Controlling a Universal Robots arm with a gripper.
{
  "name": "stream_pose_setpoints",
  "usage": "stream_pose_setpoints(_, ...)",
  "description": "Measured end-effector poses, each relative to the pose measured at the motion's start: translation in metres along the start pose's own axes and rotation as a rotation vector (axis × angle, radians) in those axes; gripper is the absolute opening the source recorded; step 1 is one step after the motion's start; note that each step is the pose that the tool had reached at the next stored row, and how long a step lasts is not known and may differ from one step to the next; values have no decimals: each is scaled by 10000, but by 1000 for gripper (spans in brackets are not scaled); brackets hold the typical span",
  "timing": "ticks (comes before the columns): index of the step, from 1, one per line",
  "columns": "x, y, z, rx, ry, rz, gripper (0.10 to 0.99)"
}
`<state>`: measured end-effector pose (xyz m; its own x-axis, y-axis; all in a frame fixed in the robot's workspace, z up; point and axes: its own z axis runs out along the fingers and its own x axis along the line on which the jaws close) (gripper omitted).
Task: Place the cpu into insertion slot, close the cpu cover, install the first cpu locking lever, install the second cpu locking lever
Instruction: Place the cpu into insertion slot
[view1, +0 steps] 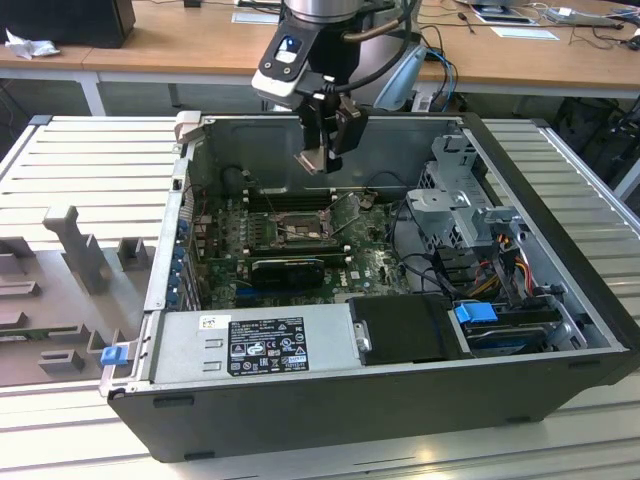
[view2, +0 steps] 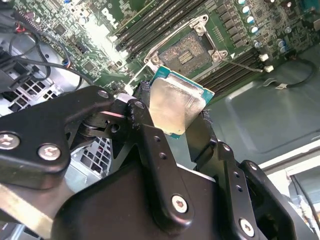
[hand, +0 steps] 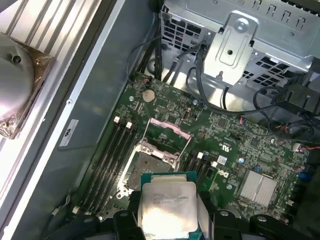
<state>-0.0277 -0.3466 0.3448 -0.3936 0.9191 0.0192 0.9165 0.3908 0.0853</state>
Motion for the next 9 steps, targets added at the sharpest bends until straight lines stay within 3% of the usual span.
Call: stream_pose_setpoints(9, -2, -10, 110, -35, -156, 1828, 529)
